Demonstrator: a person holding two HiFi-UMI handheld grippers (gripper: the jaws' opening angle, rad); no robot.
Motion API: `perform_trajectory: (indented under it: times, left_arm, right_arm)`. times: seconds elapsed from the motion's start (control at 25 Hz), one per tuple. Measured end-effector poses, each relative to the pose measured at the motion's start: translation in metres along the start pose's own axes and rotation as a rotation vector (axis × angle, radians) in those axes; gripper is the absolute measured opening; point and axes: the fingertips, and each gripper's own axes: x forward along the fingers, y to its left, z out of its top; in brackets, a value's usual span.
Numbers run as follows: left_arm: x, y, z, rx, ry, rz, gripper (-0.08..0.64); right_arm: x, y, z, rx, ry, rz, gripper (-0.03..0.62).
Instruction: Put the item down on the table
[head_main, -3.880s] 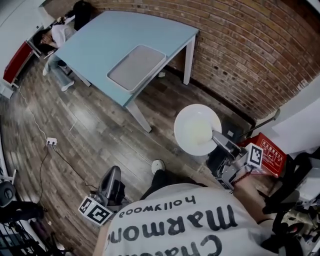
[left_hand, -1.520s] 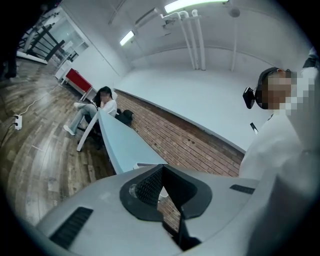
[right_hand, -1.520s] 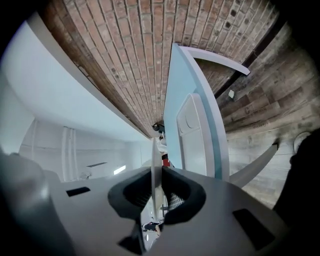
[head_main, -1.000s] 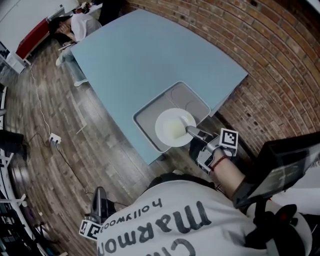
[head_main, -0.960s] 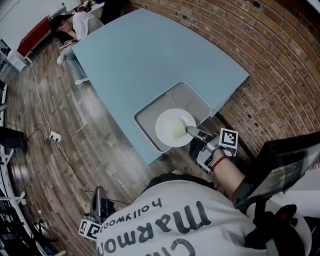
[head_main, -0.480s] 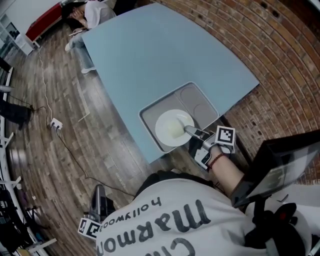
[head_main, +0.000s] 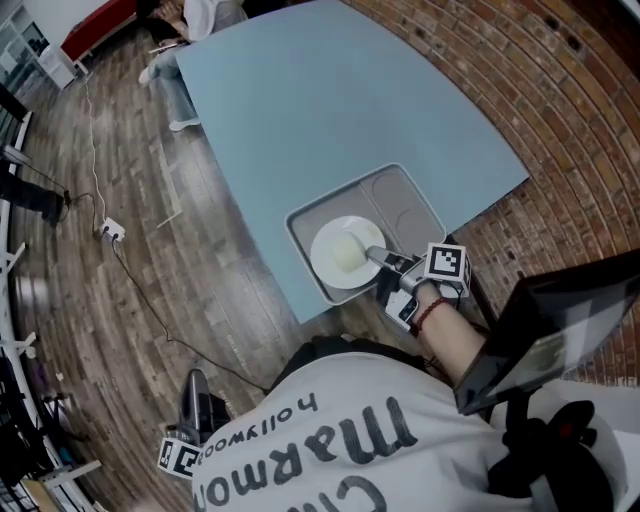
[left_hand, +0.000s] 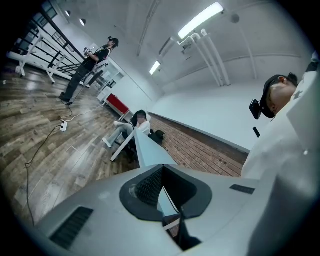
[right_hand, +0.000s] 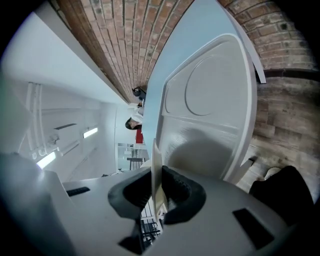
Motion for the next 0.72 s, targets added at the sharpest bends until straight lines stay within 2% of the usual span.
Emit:
perform_trajectory:
  times: [0.28, 0.56, 0.72]
  left_arm:
    - [-0.002, 0.007, 0.003, -0.007, -0.018, 0.024, 0.006]
    - [-0.005, 0.01, 0.002, -0.013, -0.026, 0.045, 0.006]
    - [-0.006, 0.01, 0.001, -0.016, -0.024, 0.05, 0.006]
  right_arm:
    - [0.017, -0.002, 0.0, -0.023, 0.023, -0.031, 0.038]
    - [0.025, 0.002, 0.005, -0.155, 0.049, -0.074, 0.038]
    - [0.027, 0.002, 0.007, -0.16, 0.042, -0.073, 0.038]
